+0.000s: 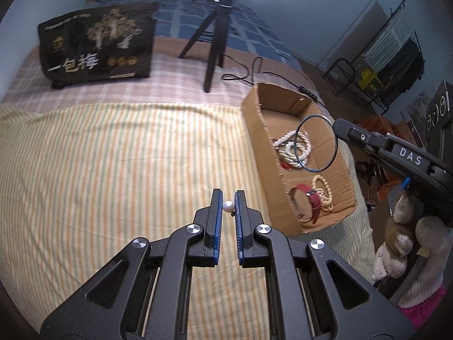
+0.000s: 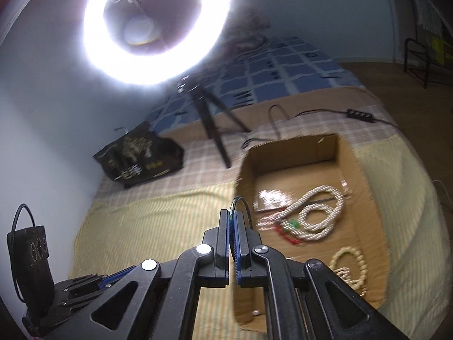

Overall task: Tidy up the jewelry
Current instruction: 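Carry the earring in left gripper while right gripper carries the black ring over the box, then open left gripper over the box while right gripper releases the black ring inside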

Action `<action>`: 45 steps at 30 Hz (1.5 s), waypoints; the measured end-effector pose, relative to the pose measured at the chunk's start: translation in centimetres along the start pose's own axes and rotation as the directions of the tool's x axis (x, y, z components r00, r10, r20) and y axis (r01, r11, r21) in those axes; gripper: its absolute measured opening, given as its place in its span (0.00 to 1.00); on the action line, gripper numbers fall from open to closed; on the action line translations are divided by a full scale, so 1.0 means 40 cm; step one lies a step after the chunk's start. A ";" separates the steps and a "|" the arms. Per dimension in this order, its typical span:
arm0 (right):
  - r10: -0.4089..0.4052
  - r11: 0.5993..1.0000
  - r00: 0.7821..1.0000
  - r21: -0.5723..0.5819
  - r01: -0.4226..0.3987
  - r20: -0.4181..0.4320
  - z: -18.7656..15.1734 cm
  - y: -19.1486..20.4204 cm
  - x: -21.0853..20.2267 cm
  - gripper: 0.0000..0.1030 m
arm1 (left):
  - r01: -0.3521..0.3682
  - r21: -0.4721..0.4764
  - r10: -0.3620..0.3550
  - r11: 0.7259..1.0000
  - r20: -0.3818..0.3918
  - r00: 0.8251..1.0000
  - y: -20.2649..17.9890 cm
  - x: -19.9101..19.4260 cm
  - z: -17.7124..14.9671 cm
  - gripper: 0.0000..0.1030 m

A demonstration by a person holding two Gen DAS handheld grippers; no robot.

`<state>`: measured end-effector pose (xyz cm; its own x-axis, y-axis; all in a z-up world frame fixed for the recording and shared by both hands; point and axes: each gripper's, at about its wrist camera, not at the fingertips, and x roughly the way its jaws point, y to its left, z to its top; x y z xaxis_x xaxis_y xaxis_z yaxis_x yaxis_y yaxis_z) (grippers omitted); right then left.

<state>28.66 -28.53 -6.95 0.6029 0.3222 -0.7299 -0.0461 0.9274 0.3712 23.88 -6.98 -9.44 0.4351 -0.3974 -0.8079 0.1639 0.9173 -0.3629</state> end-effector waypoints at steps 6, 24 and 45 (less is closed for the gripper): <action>-0.031 1.000 0.999 -0.002 0.031 0.026 0.046 -0.047 -0.006 0.00 | 0.009 0.054 -0.008 0.998 -0.003 1.000 -0.078 0.040 0.027 0.06; -0.106 0.994 0.994 0.007 0.106 0.026 0.109 -0.180 0.059 0.00 | 0.040 0.204 -0.029 0.978 -0.055 0.998 -0.252 0.238 0.104 0.06; -0.205 0.979 0.977 0.029 0.204 0.054 0.118 -0.198 0.036 0.70 | -0.034 0.245 0.037 0.969 -0.006 0.999 -0.254 0.210 0.088 0.46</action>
<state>33.68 -36.32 -8.24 0.6414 0.1145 -0.7586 0.1005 0.9678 0.2310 29.00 -19.54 -10.91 0.4352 -0.3631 -0.8239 0.3609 0.9087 -0.2099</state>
